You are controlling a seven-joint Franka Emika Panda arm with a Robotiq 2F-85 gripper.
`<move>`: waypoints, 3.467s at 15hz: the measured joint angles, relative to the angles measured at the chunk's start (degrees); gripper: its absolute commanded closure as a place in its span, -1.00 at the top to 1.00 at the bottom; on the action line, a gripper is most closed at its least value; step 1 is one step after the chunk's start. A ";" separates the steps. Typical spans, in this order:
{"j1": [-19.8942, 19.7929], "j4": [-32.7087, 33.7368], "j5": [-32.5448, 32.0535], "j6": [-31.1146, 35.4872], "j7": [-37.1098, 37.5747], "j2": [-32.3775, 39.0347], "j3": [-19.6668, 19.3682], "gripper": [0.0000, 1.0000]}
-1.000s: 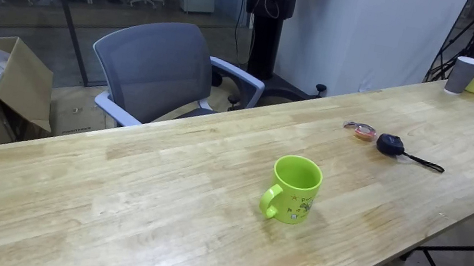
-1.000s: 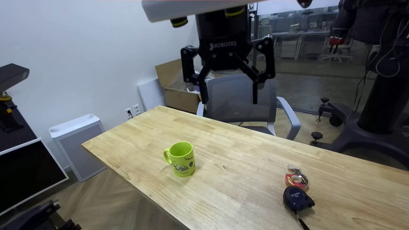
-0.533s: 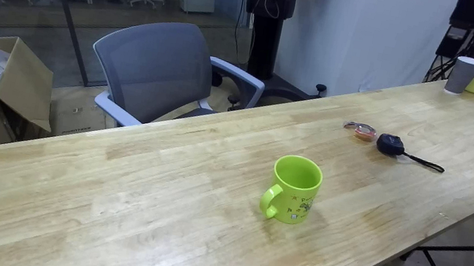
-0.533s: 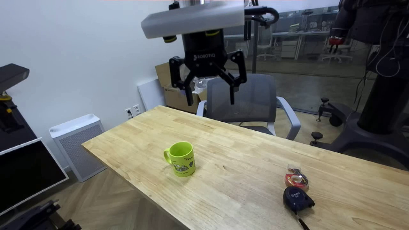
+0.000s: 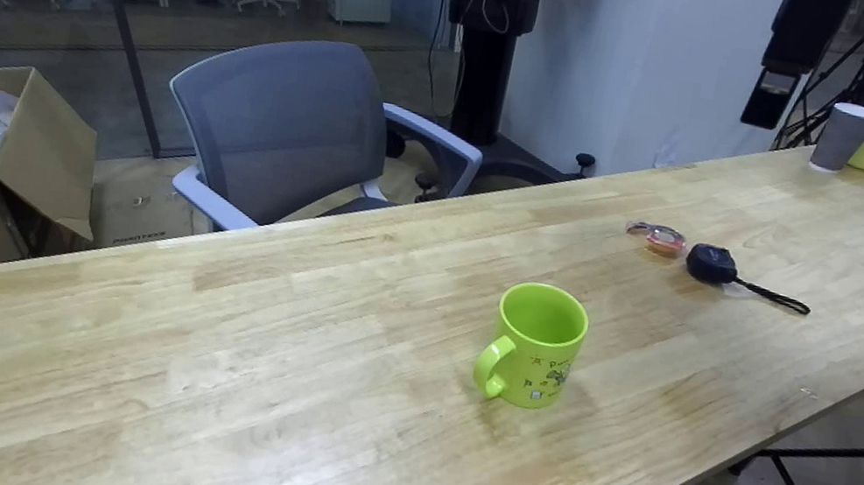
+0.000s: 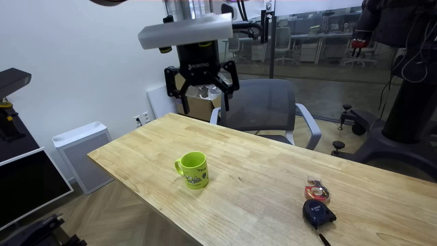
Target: Move the mug to the right
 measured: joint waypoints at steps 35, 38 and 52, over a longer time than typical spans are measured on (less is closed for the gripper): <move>2.71 -3.31 5.30 12.77 -0.88 4.58 2.90 1.00; 2.71 -3.30 5.30 12.74 -0.88 4.58 2.90 1.00; 2.29 -3.36 5.63 17.32 -1.13 11.06 3.67 1.00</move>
